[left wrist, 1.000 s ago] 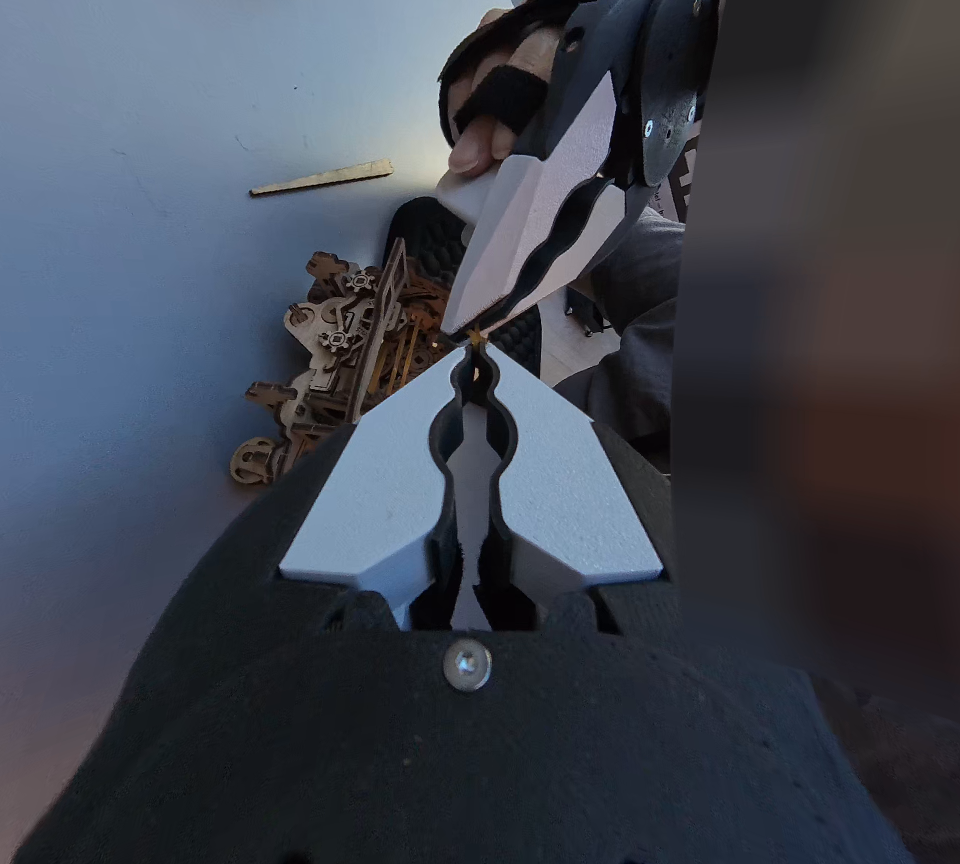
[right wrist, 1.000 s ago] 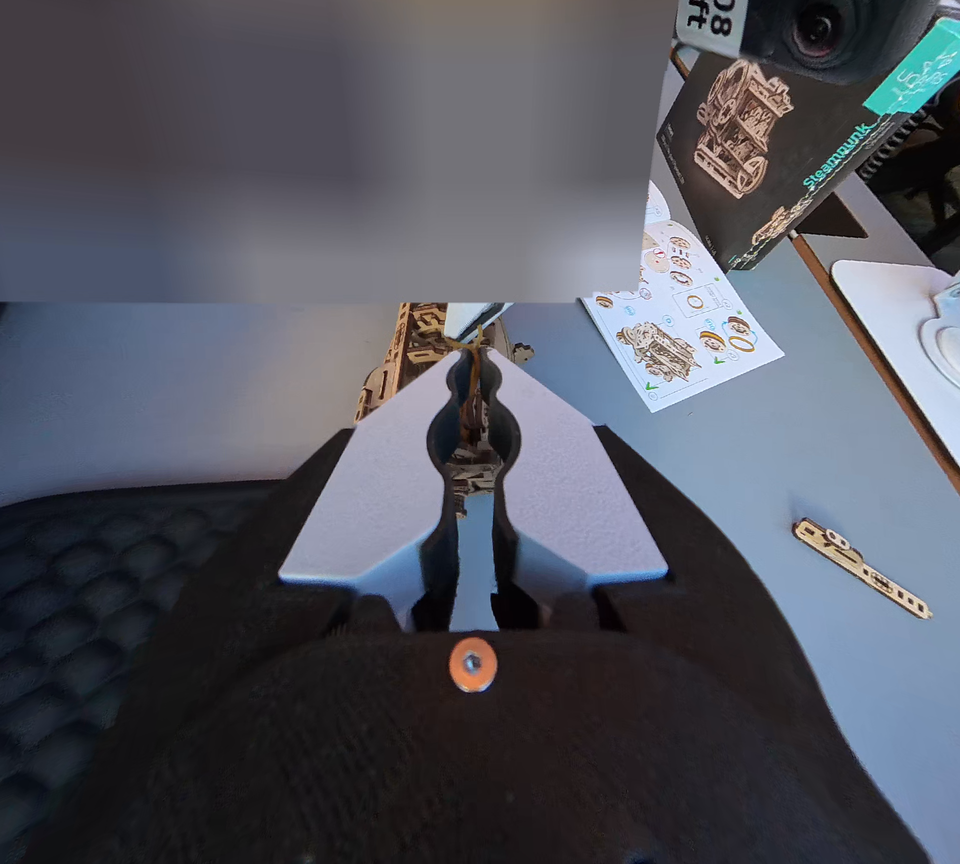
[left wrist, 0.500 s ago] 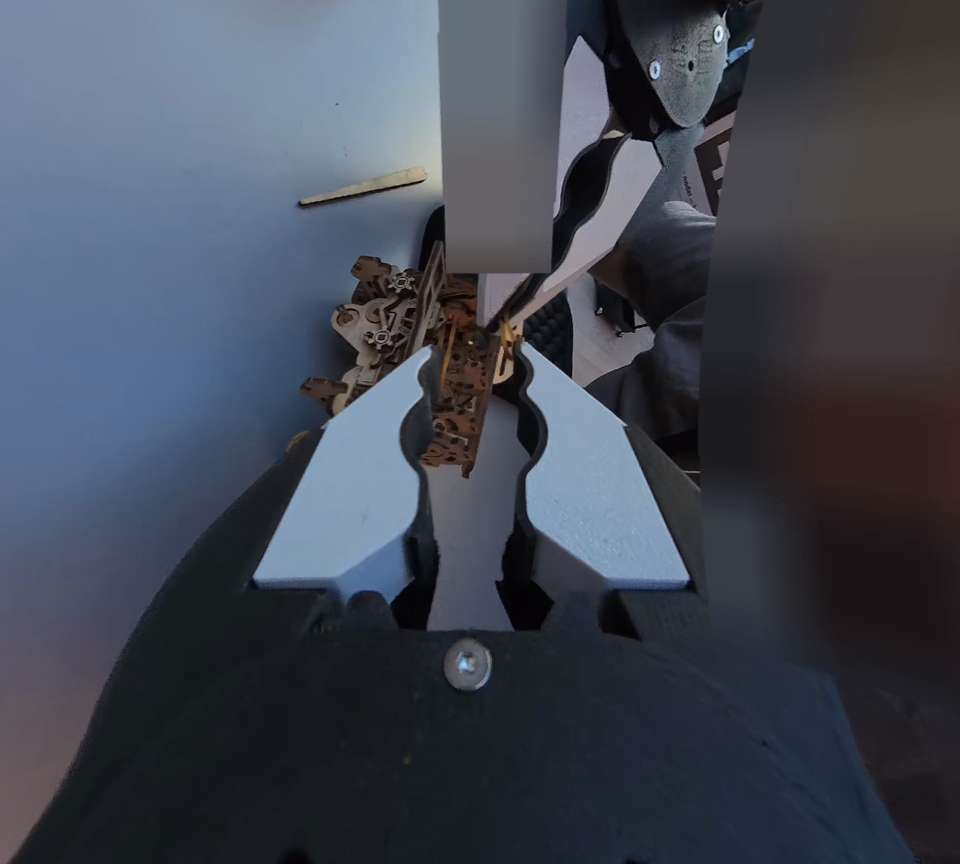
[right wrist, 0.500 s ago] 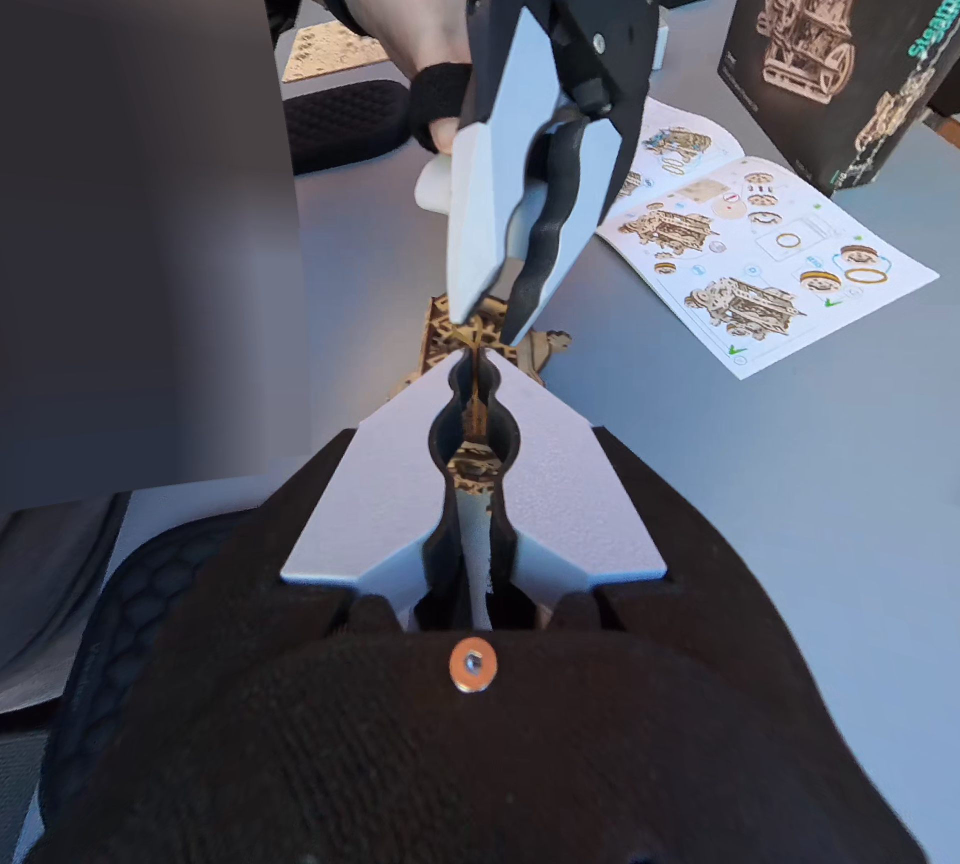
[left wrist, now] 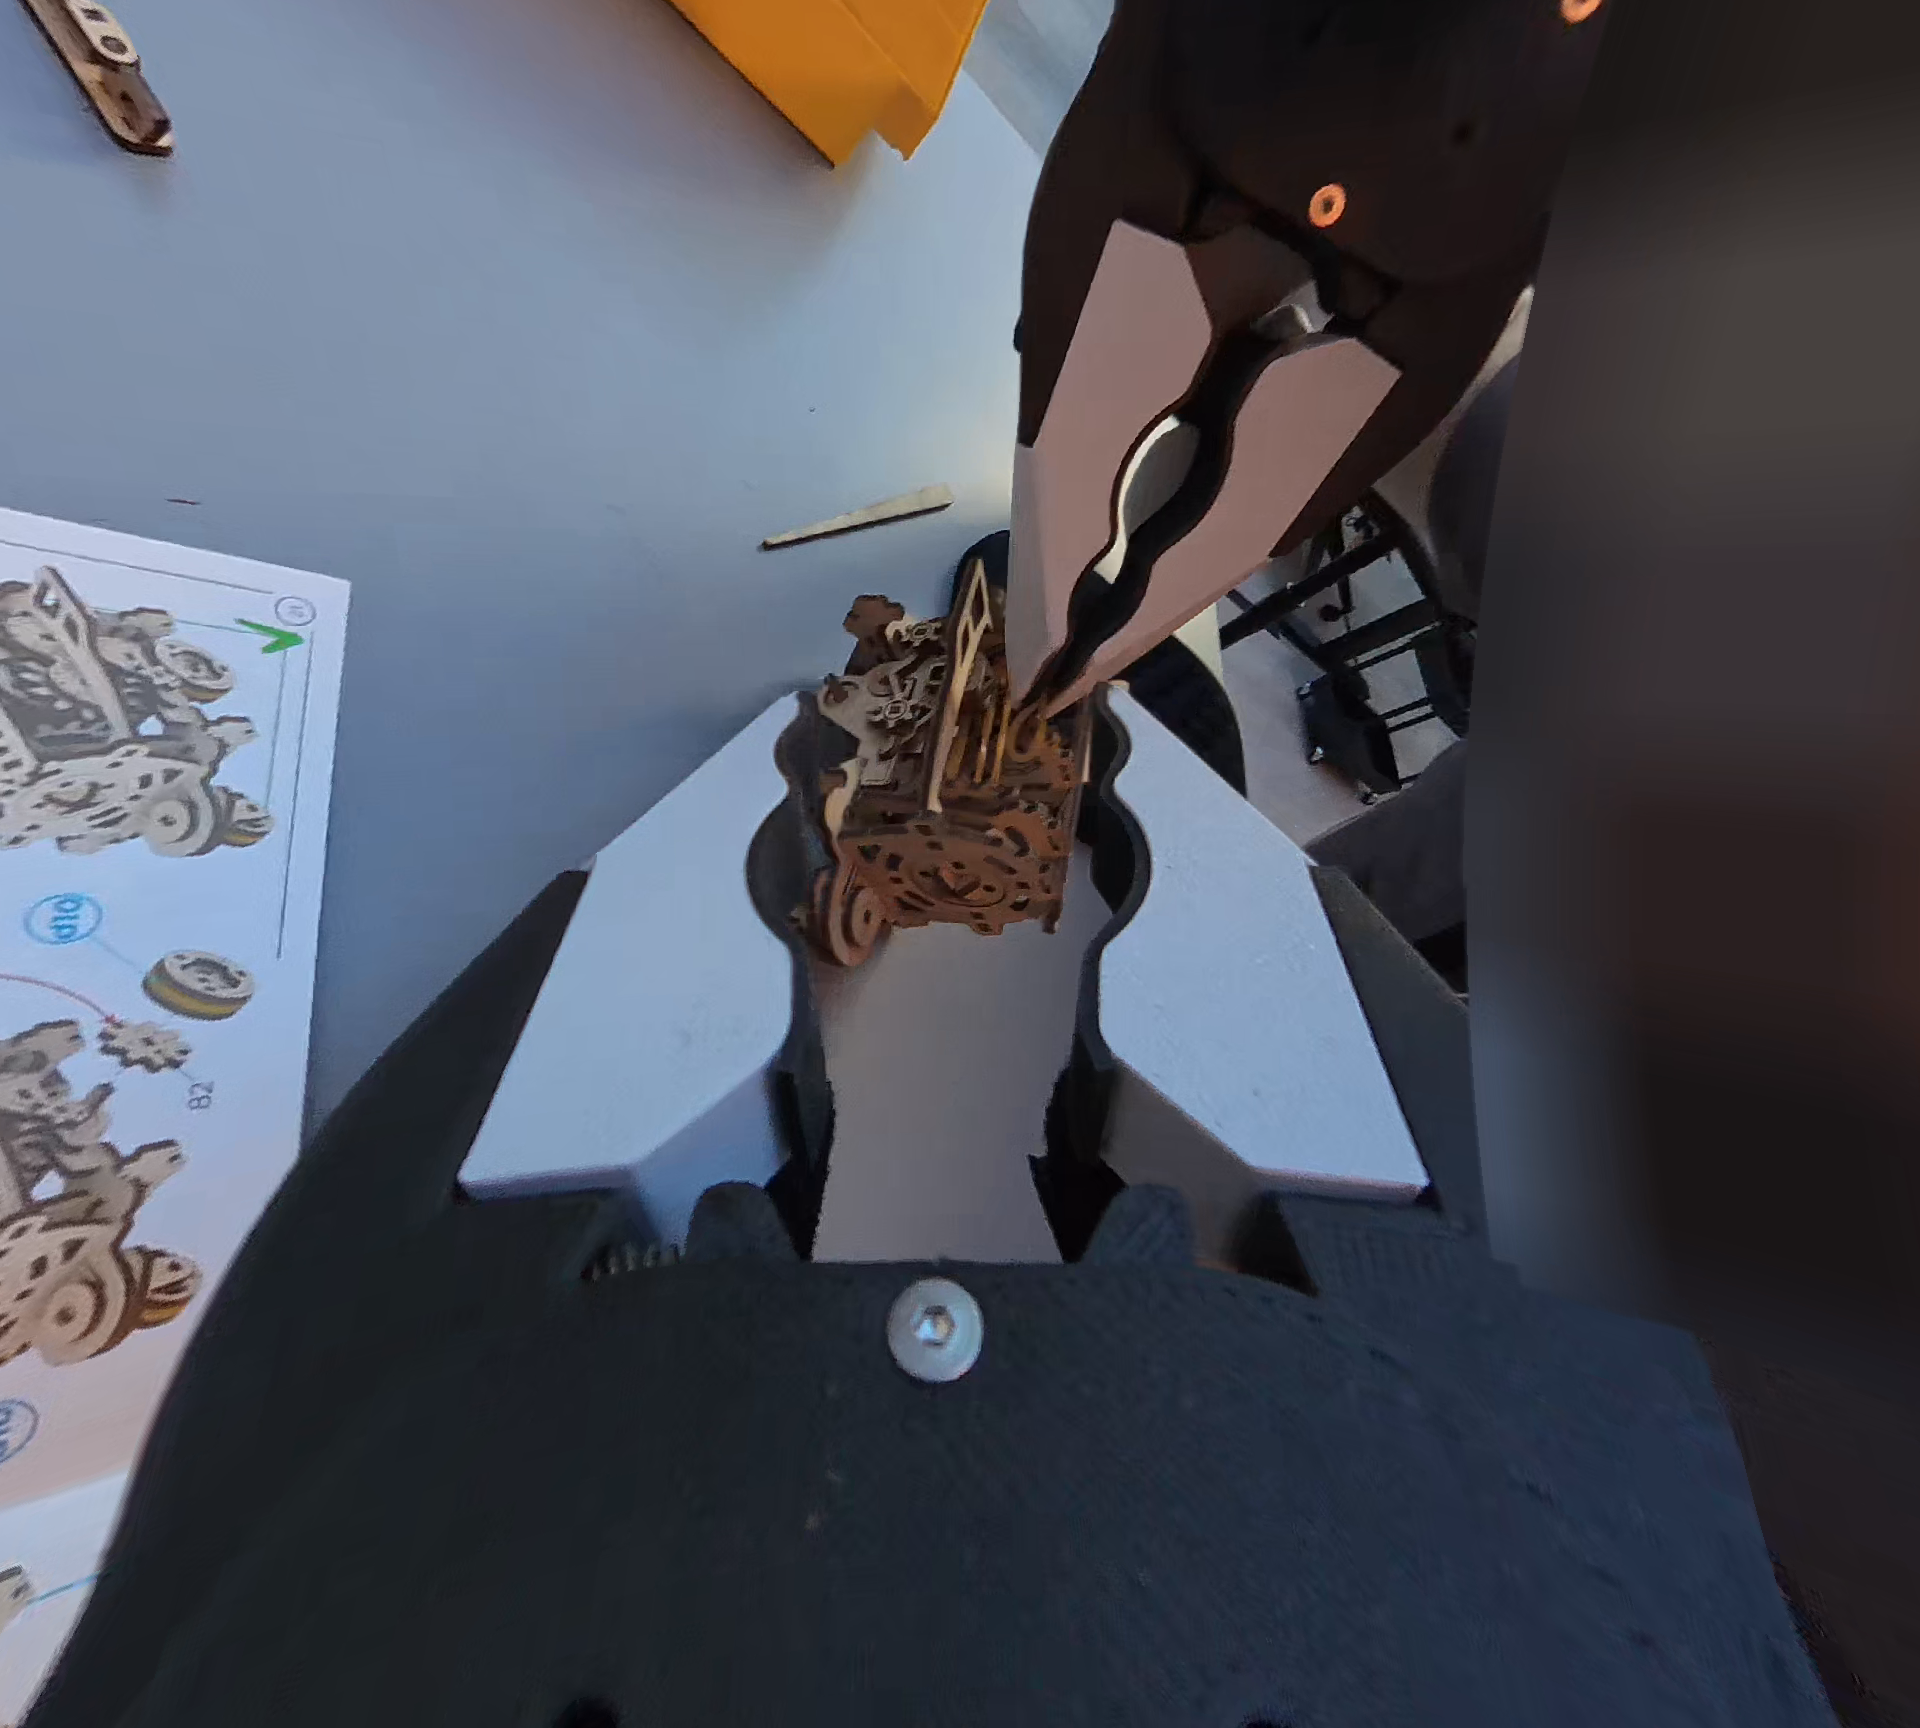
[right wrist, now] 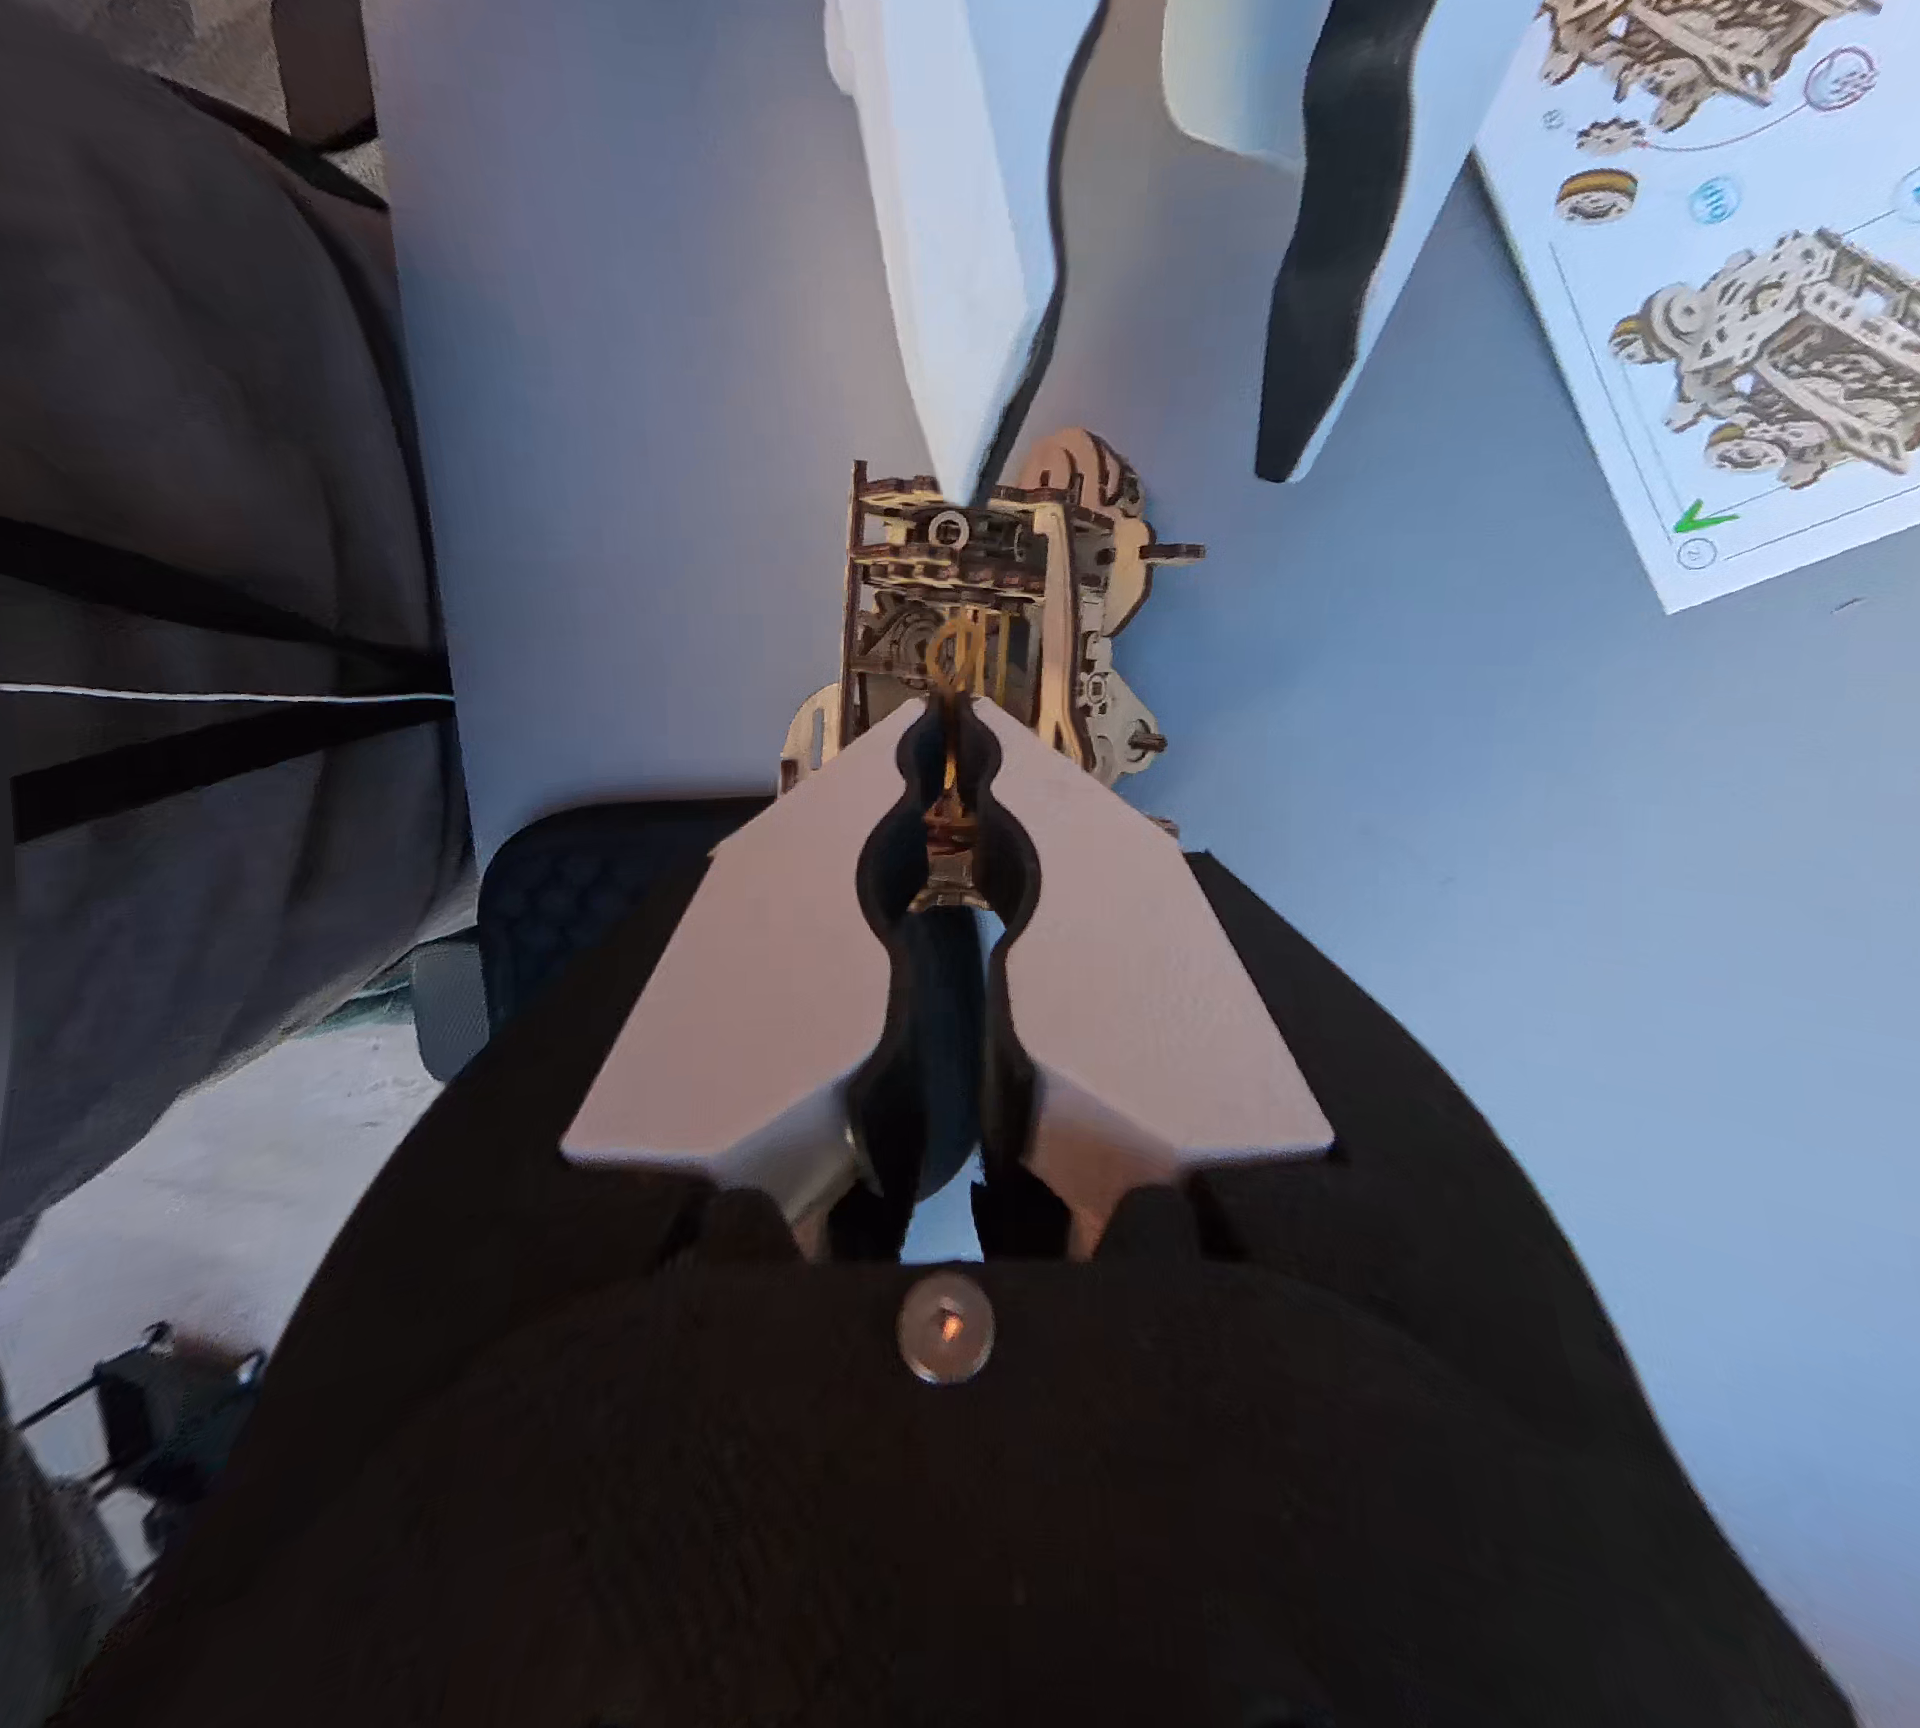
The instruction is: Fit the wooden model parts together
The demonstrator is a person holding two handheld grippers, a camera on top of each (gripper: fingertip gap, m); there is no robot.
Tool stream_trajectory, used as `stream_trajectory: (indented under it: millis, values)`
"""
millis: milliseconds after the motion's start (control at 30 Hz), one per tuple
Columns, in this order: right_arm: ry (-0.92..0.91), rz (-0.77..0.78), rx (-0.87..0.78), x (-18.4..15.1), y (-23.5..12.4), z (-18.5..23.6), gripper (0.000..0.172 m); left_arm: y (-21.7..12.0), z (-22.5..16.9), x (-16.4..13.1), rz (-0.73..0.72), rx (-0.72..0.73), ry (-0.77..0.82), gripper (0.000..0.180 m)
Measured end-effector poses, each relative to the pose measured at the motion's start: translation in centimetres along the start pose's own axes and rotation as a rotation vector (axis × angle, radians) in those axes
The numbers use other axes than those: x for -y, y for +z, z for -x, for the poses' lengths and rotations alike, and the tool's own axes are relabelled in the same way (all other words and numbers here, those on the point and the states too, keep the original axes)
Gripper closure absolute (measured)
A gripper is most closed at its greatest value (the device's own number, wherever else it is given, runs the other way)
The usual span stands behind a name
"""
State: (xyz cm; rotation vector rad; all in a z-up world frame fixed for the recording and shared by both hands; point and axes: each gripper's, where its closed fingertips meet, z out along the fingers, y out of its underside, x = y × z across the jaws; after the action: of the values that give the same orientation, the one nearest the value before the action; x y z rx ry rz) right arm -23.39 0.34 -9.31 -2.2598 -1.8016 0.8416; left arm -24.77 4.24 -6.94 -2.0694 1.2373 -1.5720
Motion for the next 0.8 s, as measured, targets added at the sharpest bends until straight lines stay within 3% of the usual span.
stream_trajectory:
  millis: [33,333,633,800]
  values:
    - [0.000,0.024,0.001,0.1,0.2,-0.2,0.172,0.2,0.2,-0.3,0.001,-0.001,-0.008,0.128]
    - [0.068,0.202,0.124,-0.4,1.1,-0.3,0.172,1.4,0.9,-2.5,0.034,-0.037,-0.024,0.123]
    - [0.103,0.200,0.220,0.4,0.4,-0.3,0.172,1.5,0.3,-3.8,0.061,-0.059,0.086,0.103]
    - [0.142,0.233,0.276,0.4,0.5,0.2,0.172,2.0,0.1,-3.9,0.060,-0.049,0.151,0.101]
